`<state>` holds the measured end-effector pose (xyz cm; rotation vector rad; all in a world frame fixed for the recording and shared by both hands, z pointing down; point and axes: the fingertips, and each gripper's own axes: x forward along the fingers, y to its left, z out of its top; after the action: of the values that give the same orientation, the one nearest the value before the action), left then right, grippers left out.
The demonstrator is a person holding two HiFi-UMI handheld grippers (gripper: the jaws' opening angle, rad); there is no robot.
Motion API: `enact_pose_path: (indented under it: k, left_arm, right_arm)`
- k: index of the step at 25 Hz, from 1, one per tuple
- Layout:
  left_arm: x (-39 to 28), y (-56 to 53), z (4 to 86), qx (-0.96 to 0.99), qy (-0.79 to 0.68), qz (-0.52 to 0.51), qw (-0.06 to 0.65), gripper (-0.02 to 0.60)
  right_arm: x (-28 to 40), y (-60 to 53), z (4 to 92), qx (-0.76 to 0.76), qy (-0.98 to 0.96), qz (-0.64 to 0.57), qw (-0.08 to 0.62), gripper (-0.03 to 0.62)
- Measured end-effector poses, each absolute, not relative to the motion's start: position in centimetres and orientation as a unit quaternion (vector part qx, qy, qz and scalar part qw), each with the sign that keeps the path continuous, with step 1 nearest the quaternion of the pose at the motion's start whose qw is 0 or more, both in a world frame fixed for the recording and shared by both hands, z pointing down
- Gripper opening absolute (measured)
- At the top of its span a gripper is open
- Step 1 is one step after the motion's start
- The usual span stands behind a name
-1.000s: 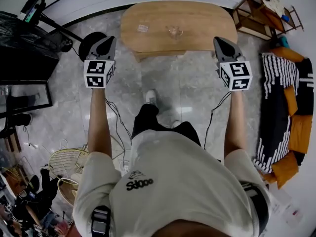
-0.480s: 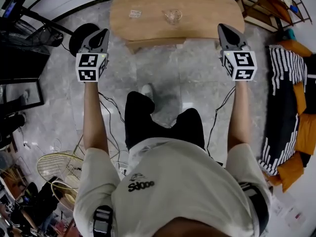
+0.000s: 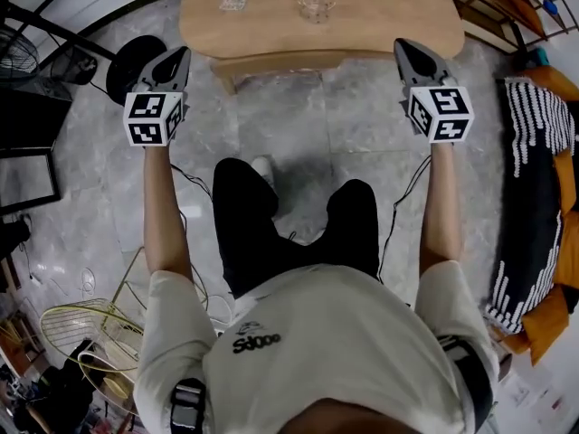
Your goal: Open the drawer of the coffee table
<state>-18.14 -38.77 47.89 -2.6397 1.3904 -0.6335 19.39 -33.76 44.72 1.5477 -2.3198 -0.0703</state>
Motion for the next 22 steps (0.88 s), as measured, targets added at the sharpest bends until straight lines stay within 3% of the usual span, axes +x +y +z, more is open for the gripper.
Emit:
enact_pose_path:
  k: [11,22]
  left_arm:
    - [-20.5,-37.7,63.0,-0.860,0.468,-0.200,0.044,0.018]
    - [-20.0,-34.5,67.5,-0.853,0.481,-0.204,0.030,0.018]
  right_arm:
    - [19.3,-34.4,60.3,0.548,-0.820,-0.024,0.160,0.006]
    - [19.9,-33.1,64.7,0.537,-0.826,-0.025,0.169,0.006]
